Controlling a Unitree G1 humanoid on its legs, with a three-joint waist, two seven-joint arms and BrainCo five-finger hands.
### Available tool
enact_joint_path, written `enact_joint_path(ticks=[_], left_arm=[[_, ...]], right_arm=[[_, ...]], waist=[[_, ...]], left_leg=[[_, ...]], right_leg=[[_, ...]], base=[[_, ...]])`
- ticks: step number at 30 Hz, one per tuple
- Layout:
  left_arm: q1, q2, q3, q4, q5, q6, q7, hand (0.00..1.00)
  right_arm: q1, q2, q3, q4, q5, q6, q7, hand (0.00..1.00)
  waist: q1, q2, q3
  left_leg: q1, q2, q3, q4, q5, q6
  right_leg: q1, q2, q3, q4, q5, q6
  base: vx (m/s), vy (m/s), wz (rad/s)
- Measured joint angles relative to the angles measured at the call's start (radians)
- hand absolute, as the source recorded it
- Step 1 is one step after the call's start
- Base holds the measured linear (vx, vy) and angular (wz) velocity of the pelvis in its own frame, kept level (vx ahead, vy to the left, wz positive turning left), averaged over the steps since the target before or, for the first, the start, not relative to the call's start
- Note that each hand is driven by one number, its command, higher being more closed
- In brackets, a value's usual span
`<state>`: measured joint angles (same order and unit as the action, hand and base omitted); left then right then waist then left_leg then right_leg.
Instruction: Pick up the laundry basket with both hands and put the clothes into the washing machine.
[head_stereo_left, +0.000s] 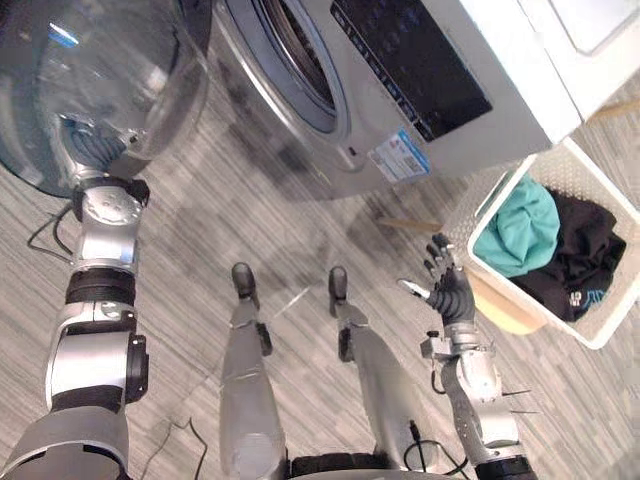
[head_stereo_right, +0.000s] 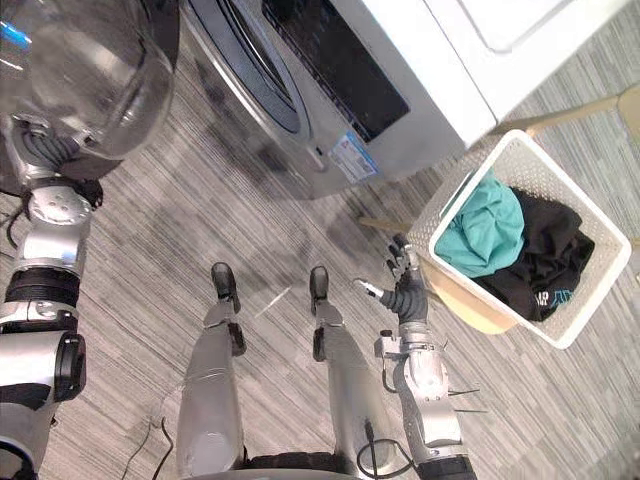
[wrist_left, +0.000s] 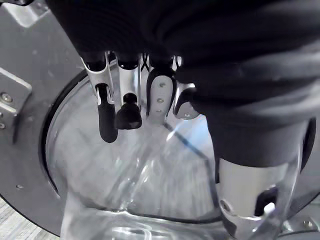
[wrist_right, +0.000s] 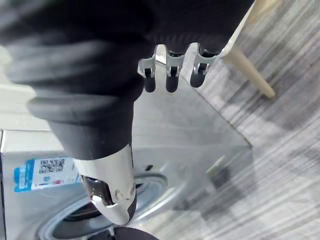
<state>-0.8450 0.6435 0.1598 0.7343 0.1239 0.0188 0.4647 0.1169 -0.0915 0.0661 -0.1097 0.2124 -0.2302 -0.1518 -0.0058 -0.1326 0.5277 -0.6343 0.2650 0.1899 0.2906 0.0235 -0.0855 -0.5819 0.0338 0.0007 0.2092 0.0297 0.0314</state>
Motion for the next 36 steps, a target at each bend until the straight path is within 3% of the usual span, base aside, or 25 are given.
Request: enact_joint_path(ticks=[5,9,12,14,17,21,22,23,24,25,26,27,29,31,32,34,35,36], left_arm=[[0.000,-0.015,0.002,-0.048,0.000,-0.001,-0.005,0.00],[0.127,-0.165,-0.001,-0.176,-0.008,-0.009,-0.006,0.00],[0.320,-0.303,-0.018,-0.262,-0.013,-0.030,-0.018,0.00],[0.456,-0.374,-0.052,-0.303,-0.013,-0.039,-0.038,0.00],[0.704,-0.473,-0.092,-0.287,-0.013,-0.041,-0.076,0.00],[0.886,-0.535,-0.094,-0.178,0.003,-0.045,-0.129,0.00],[0.919,-0.546,-0.092,-0.135,0.007,-0.045,-0.144,0.00],[0.927,-0.549,-0.087,-0.125,0.008,-0.045,-0.151,0.00],[0.938,-0.551,-0.083,-0.112,0.008,-0.044,-0.159,0.00],[0.948,-0.552,-0.078,-0.082,0.009,-0.044,-0.163,0.00],[0.950,-0.551,-0.078,-0.070,0.011,-0.044,-0.165,0.00],[0.959,-0.548,-0.078,-0.037,0.023,-0.044,-0.177,0.00],[0.968,-0.542,-0.078,0.000,0.047,-0.043,-0.185,0.00],[0.980,-0.546,-0.078,0.026,0.058,-0.044,-0.204,0.00],[0.988,-0.553,-0.077,0.038,0.069,-0.043,-0.206,0.00],[0.989,-0.559,-0.066,0.051,0.070,-0.044,-0.220,0.00],[0.991,-0.557,-0.058,0.054,0.071,-0.045,-0.221,0.00],[0.995,-0.555,-0.054,0.063,0.074,-0.045,-0.221,0.00]], right_arm=[[0.039,0.009,-0.015,-0.060,-0.001,-0.001,-0.001,0.00],[0.041,0.012,-0.030,-0.089,-0.029,0.001,-0.023,0.00],[0.048,0.028,-0.046,-0.117,-0.069,0.001,-0.035,0.00],[0.048,0.028,-0.075,-0.120,-0.104,0.010,-0.049,0.00],[0.042,0.028,-0.121,-0.062,-0.148,0.025,-0.065,0.00],[0.037,0.023,-0.173,0.012,-0.187,0.056,-0.065,0.00],[0.026,0.019,-0.195,0.030,-0.204,0.069,-0.067,0.00],[0.021,0.018,-0.201,0.036,-0.209,0.077,-0.067,0.00],[0.017,0.012,-0.209,0.052,-0.220,0.083,-0.067,0.00],[-0.005,-0.004,-0.213,0.089,-0.231,0.085,-0.068,0.00],[-0.009,-0.007,-0.213,0.101,-0.234,0.086,-0.068,0.00],[-0.010,-0.010,-0.213,0.121,-0.245,0.086,-0.069,0.00],[0.005,-0.016,-0.213,0.133,-0.267,0.087,-0.068,0.00],[0.012,-0.036,-0.204,0.145,-0.302,0.088,-0.067,0.00],[0.014,-0.051,-0.203,0.150,-0.323,0.089,-0.065,0.00],[0.026,-0.088,-0.204,0.167,-0.351,0.105,-0.063,0.00],[0.036,-0.106,-0.198,0.171,-0.363,0.112,-0.063,0.00],[0.034,-0.133,-0.180,0.182,-0.375,0.119,-0.063,0.00]], waist=[[0.005,0.000,0.000],[0.017,0.002,0.001],[0.021,0.003,0.000],[0.027,0.013,-0.009],[0.028,0.031,-0.105],[0.019,0.086,-0.173],[0.015,0.106,-0.187],[0.012,0.108,-0.190],[0.004,0.114,-0.195],[-0.005,0.121,-0.200],[-0.006,0.122,-0.203],[-0.007,0.126,-0.225],[-0.011,0.135,-0.256],[-0.009,0.138,-0.265],[-0.010,0.148,-0.266],[-0.008,0.165,-0.272],[-0.004,0.169,-0.272],[-0.002,0.164,-0.270]], left_leg=[[0.002,-0.002,-0.001,0.013,-0.005,0.003],[0.071,-0.003,0.007,0.045,-0.023,0.004],[0.176,-0.017,0.026,0.040,-0.057,0.005],[0.228,-0.029,0.047,0.020,-0.072,0.006],[0.290,-0.043,0.108,-0.029,-0.073,0.006],[0.412,-0.036,0.228,-0.033,-0.114,0.008],[0.454,-0.024,0.279,-0.032,-0.133,0.012],[0.476,-0.022,0.305,-0.032,-0.140,0.012],[0.501,-0.021,0.332,-0.030,-0.155,0.011],[0.553,0.002,0.384,-0.026,-0.178,0.003],[0.573,0.011,0.400,-0.024,-0.189,-0.005],[0.603,0.036,0.434,0.006,-0.215,-0.030],[0.634,0.082,0.478,0.050,-0.243,-0.052],[0.658,0.141,0.492,0.166,-0.243,-0.050],[0.653,0.178,0.473,0.253,-0.234,-0.033],[0.603,0.249,0.395,0.455,-0.157,0.088],[0.563,0.261,0.322,0.542,-0.077,0.123],[0.520,0.241,0.237,0.630,-0.082,0.088]], right_leg=[[0.002,-0.005,-0.004,0.018,-0.001,0.002],[0.057,-0.019,-0.024,0.070,-0.017,0.006],[0.139,-0.036,-0.028,0.106,-0.077,-0.005],[0.167,-0.043,-0.016,0.109,-0.093,0.000],[0.182,-0.034,0.049,0.075,-0.086,0.014],[0.252,-0.015,0.171,0.018,-0.049,0.029],[0.262,-0.021,0.160,-0.002,-0.043,0.031],[0.265,-0.035,0.116,-0.005,-0.056,0.013],[0.272,-0.076,0.005,0.001,-0.071,-0.016],[0.311,-0.148,-0.224,0.010,-0.082,-0.044],[0.328,-0.170,-0.295,0.017,-0.087,-0.053],[0.359,-0.199,-0.432,0.028,-0.086,-0.051],[0.367,-0.172,-0.413,0.047,-0.083,-0.020],[0.374,-0.138,-0.356,0.072,-0.106,-0.022],[0.389,-0.118,-0.335,0.073,-0.112,-0.024],[0.436,-0.080,-0.298,0.052,-0.115,-0.031],[0.468,-0.074,-0.271,0.036,-0.115,-0.038],[0.490,-0.078,-0.229,0.022,-0.116,-0.041]], base=[[0.05,0.007,0.02],[0.05,-0.006,0.02],[0.02,-0.007,0.08],[0.00,0.000,-0.14],[0.08,0.018,-0.55],[0.11,0.067,-0.92],[0.08,0.071,-1.08],[0.05,0.059,-1.02],[0.04,0.073,-0.97],[0.06,0.069,-0.90],[0.14,0.063,-1.07],[0.15,0.007,-0.84],[0.18,-0.042,-0.92],[0.19,-0.113,-1.07],[0.23,-0.163,-1.11],[0.21,-0.125,-0.79],[0.23,-0.017,-0.77],[0.28,0.028,-1.00]])
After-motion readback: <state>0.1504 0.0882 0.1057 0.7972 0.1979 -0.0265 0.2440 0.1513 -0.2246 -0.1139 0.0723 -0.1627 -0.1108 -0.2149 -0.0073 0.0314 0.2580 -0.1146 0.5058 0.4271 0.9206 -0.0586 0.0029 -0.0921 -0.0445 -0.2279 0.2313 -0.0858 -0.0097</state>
